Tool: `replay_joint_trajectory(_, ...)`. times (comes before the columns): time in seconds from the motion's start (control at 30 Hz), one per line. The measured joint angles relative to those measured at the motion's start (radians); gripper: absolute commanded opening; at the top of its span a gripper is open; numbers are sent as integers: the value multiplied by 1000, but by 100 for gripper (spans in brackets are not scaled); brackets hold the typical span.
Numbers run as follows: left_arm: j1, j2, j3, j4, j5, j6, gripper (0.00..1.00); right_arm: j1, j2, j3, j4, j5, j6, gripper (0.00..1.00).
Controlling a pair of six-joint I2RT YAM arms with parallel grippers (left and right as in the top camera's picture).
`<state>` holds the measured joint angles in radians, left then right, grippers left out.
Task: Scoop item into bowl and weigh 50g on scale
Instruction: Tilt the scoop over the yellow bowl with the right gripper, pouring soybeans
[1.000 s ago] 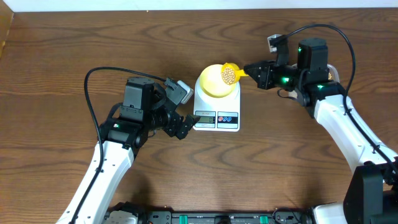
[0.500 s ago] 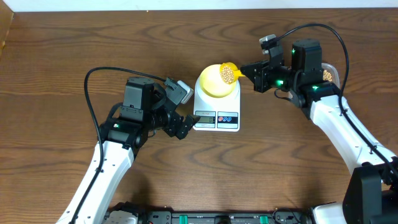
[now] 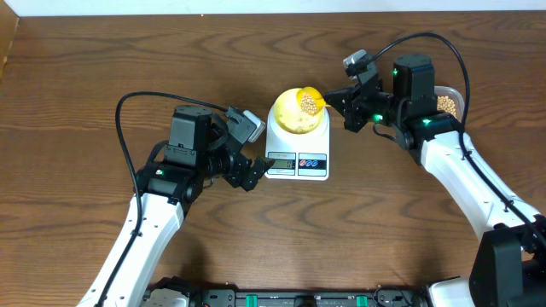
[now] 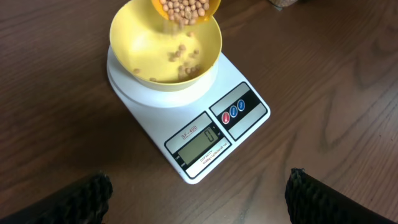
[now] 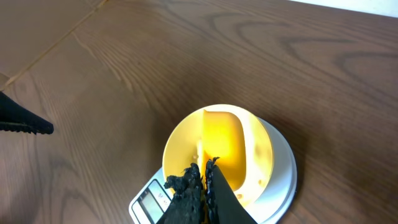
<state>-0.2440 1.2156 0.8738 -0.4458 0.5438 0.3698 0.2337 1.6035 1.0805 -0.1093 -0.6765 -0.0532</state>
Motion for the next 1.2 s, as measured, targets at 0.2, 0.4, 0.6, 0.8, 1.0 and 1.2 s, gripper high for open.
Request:
replay_joint_trajectory(0.2,0,0,0,0,0,0,91,0,0,0,2,0,-23,1)
replay_joint_trajectory(0.4,0,0,0,0,0,0,91,1,0,0,3,6,-44,1)
replay_joint_trajectory(0.6,0,0,0,0,0,0,91,1,0,0,3,20,-70,1)
replay_joint_trajectory(0.8,0,0,0,0,0,0,91,1,0,0,3,21,-98,1)
replay_joint_trajectory(1.0,0,0,0,0,0,0,91,1,0,0,3,23,-121,1)
replay_joint_trajectory(1.2,0,0,0,0,0,0,91,1,0,0,3,23,-152,1)
